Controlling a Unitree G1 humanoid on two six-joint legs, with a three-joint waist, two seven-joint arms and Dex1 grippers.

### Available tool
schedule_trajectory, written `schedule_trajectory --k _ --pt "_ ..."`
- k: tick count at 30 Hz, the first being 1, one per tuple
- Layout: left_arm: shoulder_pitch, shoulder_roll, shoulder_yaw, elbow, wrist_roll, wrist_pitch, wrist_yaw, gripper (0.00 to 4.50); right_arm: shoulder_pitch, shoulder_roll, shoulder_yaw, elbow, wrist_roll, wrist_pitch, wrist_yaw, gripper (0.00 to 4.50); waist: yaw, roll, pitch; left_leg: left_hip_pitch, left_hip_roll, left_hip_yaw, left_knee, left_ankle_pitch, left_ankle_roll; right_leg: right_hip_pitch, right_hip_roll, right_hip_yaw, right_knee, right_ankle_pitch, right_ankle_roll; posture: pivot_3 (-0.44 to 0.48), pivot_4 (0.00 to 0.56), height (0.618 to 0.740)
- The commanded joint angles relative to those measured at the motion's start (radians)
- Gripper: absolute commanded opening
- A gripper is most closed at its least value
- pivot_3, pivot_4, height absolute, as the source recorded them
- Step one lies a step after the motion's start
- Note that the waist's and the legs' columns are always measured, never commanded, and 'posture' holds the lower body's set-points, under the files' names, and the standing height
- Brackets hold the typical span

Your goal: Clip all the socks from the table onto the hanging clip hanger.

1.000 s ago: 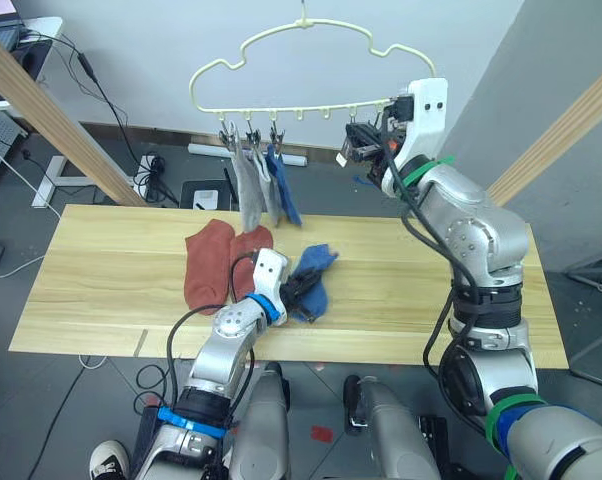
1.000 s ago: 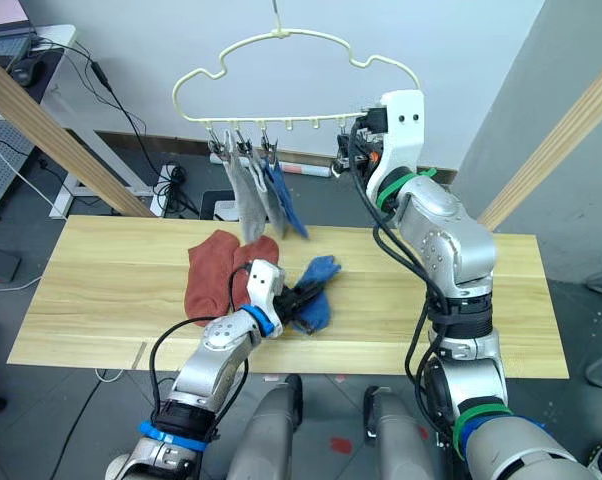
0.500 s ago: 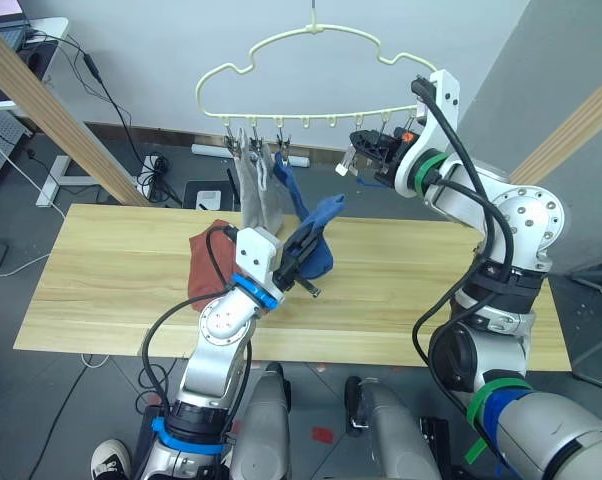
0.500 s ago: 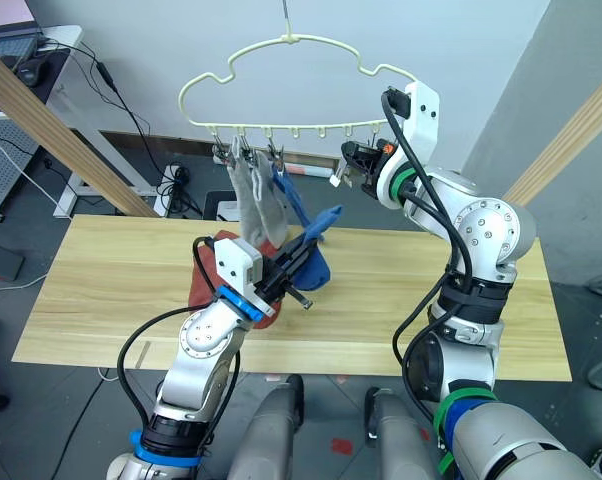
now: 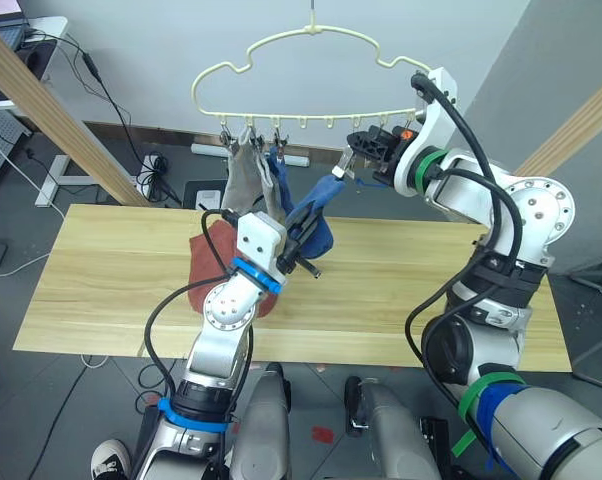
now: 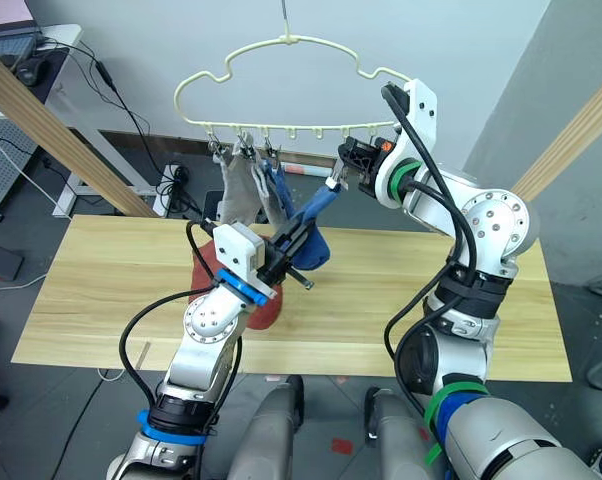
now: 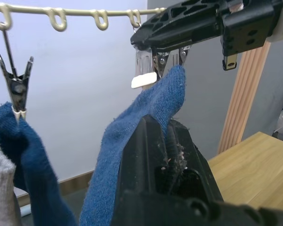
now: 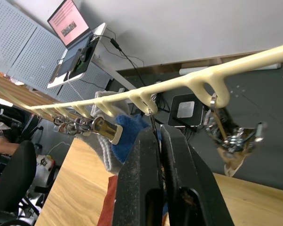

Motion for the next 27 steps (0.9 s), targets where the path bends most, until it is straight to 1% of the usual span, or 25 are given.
schedule_trajectory --k 1,10,20,27 --pt "-0.017 -0.006 -0.016 -0.015 0.018 -0.038 0.016 0.04 0.056 0.001 -0.036 0.05 -0.051 0.088 -0.066 0.0 0.0 0.0 0.0 0.0 0.0 0.0 0.0 0.0 0.0 0.0 0.0 0.0 0.0 0.0 0.0 0.093 0.389 0.74" --pt "-0.068 0.003 -0.022 0.007 0.065 -0.085 0.041 0.04 0.065 -0.014 0.004 0.042 -0.057 0.093 -0.046 0.0 0.0 0.0 0.0 0.0 0.0 0.0 0.0 0.0 0.0 0.0 0.0 0.0 0.0 0.0 0.0 0.096 0.396 0.74" --pt "-0.054 0.037 -0.013 0.005 0.125 -0.096 0.081 0.04 0.072 -0.049 0.043 0.053 -0.058 0.063 -0.033 0.0 -0.001 0.0 0.0 0.0 0.0 0.0 0.0 0.0 0.0 0.0 0.0 0.0 0.0 0.0 0.0 0.097 0.397 0.74" --pt "-0.048 0.042 -0.014 -0.01 0.149 -0.124 0.115 0.04 0.057 -0.05 0.033 0.071 -0.051 0.058 -0.04 0.0 -0.001 0.0 0.0 0.0 0.0 0.0 0.0 0.0 0.0 0.0 -0.001 0.0 0.0 0.0 0.0 0.096 0.399 0.74"
